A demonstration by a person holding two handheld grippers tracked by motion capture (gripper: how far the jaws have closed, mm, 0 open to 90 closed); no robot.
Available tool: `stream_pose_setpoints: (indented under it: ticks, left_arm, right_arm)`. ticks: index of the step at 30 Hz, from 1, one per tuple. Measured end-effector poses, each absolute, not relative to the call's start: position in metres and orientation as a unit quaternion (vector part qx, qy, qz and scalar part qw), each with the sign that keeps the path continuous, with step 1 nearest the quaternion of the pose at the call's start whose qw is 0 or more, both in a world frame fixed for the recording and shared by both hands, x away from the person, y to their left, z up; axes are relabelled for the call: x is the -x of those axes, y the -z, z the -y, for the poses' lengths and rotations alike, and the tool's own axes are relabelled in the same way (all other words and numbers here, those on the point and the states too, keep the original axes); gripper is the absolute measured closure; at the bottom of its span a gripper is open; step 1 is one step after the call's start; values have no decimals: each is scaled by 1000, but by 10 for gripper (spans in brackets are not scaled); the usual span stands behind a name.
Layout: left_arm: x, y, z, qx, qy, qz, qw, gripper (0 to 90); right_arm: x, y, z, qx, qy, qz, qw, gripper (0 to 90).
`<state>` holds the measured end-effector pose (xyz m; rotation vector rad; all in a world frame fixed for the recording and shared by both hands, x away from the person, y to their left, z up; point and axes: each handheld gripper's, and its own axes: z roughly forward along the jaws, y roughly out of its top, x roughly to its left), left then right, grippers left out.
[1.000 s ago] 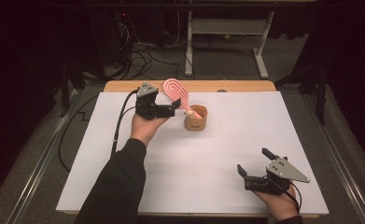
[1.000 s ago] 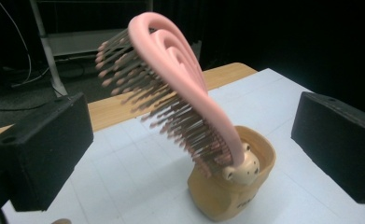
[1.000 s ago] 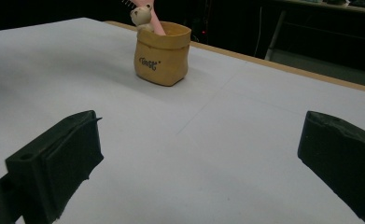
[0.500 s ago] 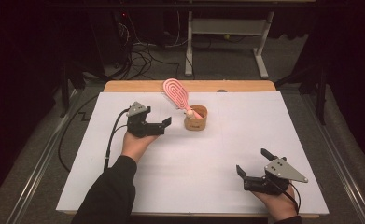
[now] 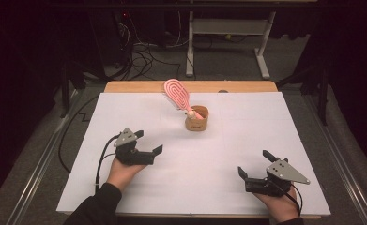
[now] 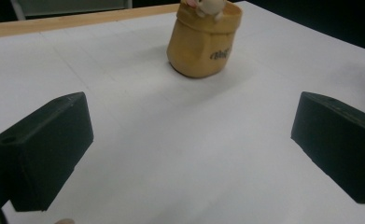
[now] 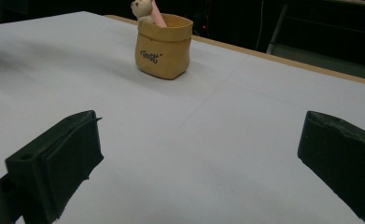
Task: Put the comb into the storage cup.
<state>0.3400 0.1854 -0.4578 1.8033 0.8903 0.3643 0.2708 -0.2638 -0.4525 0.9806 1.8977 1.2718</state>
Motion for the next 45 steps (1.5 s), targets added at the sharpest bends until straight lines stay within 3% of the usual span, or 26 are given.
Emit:
stream_pose_setpoints:
  ticks: [16,19,45]
  left_arm:
    - [-256,459,-250,-714,-214,-374,552,0]
    - [-253,456,-252,-701,-241,-359,567,0]
    - [-263,463,-249,-701,-229,-373,563,0]
  right_arm:
    - [-267,450,265,-385,-486,-714,326,1]
    - [-264,450,267,-392,-488,-709,325,0]
    - [-259,448,284,-417,-515,-679,315,0]
